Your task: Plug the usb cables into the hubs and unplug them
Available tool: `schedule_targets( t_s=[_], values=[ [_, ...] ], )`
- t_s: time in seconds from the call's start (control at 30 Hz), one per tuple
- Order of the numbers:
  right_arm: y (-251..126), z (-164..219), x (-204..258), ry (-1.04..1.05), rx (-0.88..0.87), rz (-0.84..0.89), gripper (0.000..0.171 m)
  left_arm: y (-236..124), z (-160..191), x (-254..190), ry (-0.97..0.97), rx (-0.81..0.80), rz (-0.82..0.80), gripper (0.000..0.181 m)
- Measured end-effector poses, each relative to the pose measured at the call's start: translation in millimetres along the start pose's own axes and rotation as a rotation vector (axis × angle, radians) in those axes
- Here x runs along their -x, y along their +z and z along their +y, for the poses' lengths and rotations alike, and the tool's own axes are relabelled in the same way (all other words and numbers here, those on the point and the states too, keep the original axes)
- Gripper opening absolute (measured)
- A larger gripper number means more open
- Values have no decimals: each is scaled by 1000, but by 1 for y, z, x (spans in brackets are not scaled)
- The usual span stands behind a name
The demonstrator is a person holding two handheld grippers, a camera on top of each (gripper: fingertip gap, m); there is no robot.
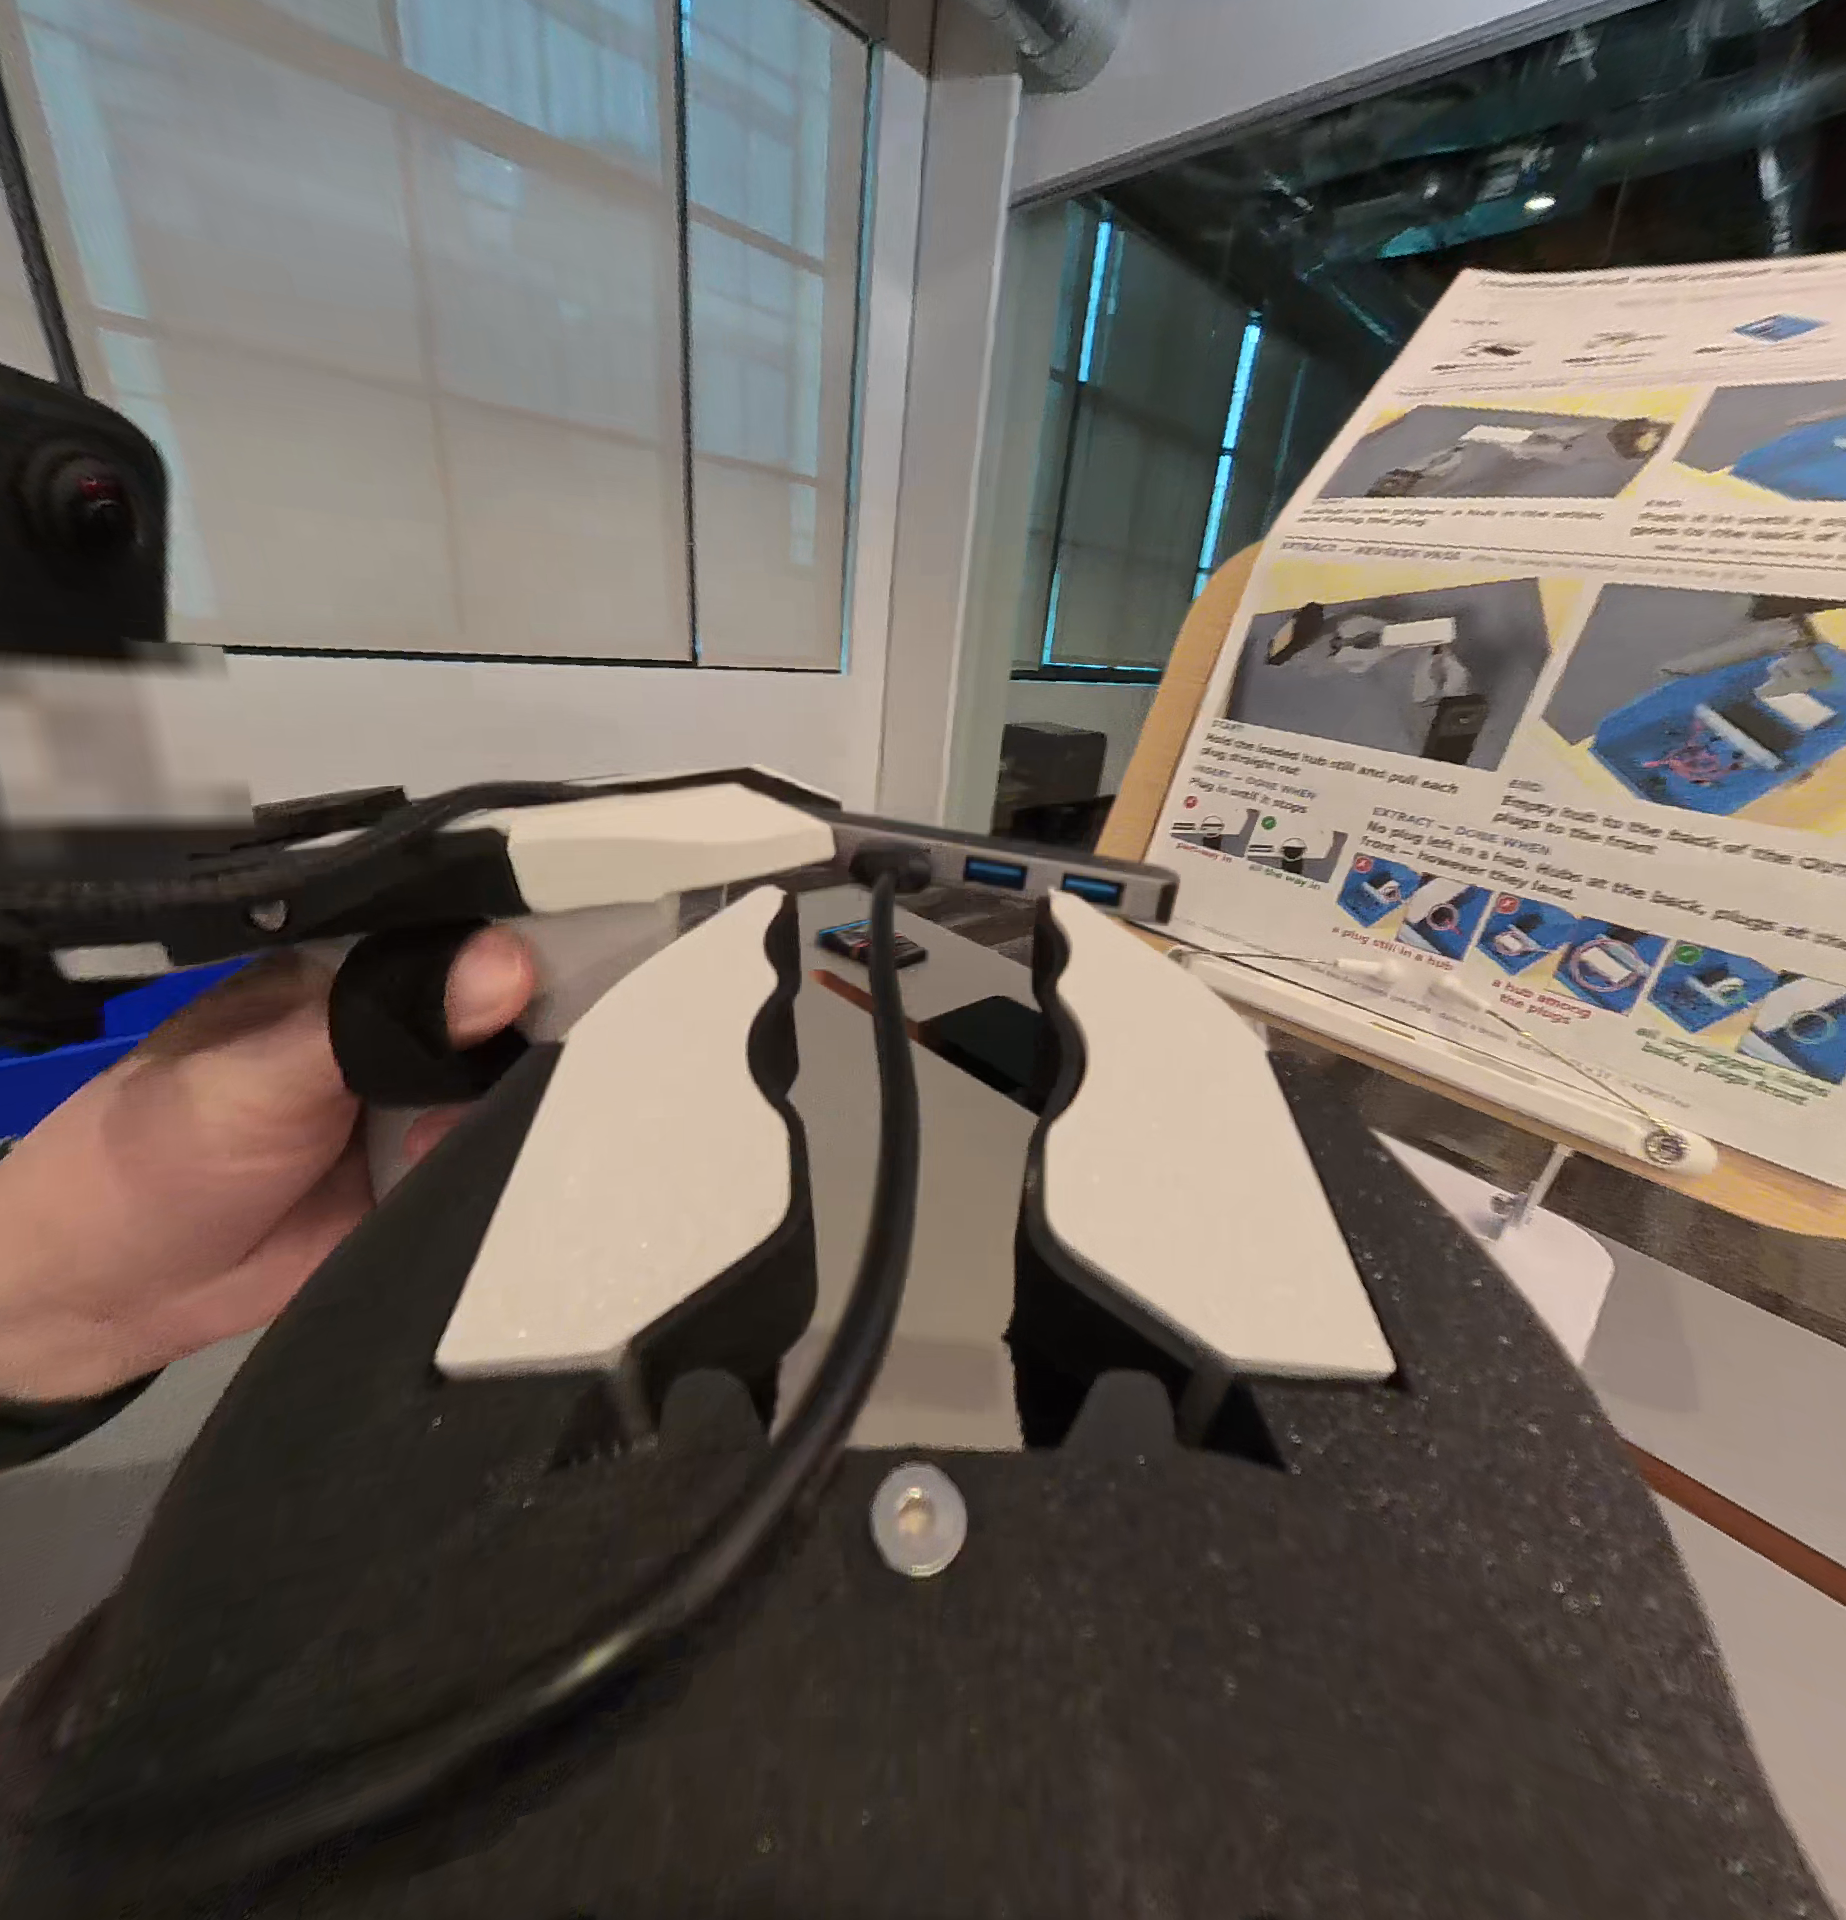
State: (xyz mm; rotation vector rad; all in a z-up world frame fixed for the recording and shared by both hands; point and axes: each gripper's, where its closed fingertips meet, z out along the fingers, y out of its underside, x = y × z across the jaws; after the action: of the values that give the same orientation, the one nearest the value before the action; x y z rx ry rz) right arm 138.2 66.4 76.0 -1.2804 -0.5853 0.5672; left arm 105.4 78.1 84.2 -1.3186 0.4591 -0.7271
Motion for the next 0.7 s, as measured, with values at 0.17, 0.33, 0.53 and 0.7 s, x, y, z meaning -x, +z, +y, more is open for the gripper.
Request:
schedule_targets(
  t_s=[0.17, 0.33, 0.53, 0.7],
  values=[
    [2, -1, -1, 3, 43, 66, 32, 1, 2, -7, 67, -11, -11, 34],
    [2, -1, -1, 78, 61, 76, 28, 0, 2, -7, 73, -22, -16, 34],
    [5, 4, 2, 107, 93, 64, 25, -1, 0, -9, 101, -29, -18, 34],
    [4, 1, 0, 104, 83, 79, 24, -1, -1, -10, 104, -32, -19, 34]
  ],
)
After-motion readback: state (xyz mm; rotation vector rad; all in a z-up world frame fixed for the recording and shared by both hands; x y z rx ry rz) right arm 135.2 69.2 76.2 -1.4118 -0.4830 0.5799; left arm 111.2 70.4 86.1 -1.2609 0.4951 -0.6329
